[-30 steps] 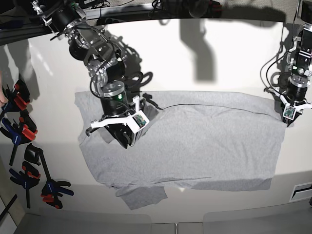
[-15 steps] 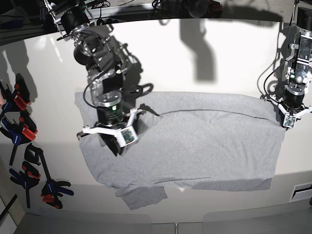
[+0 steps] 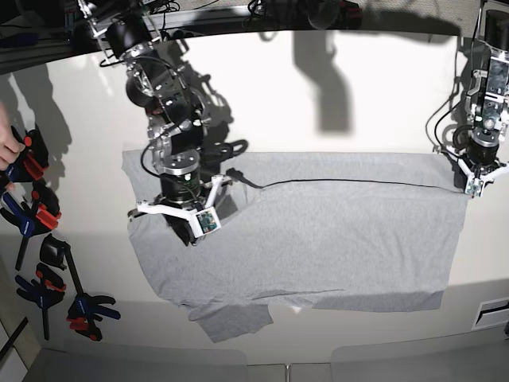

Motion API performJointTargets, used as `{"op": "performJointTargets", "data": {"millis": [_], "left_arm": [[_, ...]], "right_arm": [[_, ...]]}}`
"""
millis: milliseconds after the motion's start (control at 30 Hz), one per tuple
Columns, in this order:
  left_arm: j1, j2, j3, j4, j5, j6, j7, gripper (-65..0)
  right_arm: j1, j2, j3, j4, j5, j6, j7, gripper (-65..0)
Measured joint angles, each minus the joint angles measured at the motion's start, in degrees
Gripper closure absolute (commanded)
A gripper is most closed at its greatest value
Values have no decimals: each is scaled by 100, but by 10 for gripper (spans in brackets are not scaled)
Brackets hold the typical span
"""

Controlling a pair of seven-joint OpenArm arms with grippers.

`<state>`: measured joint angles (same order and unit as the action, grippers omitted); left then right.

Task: Fold the T-shirt properly
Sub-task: 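Lower the held edge onto the shirt body with both grippers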

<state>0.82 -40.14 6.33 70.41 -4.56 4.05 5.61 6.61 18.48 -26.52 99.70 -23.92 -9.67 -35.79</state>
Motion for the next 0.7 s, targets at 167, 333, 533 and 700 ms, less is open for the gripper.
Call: {"op": "performJointTargets", "data": {"millis": [167,333,533,700], "left_arm": [[-2,0,0,-4,0,0,-57,0],[-2,0,0,-4,2,2,-92,0],[-2,0,0,-4,2,2,-129,0],[-7,0,0,-4,219,-2,-280,0]], "right_arm": [[0,-42,35,0,-42,-170,-24,0],[-24,-234,529,0,-155,-238,-302,0],[-31,-391,861,0,-103,-251,-295,0],[-33,-374,859,0,256,-35,-295,0]]}}
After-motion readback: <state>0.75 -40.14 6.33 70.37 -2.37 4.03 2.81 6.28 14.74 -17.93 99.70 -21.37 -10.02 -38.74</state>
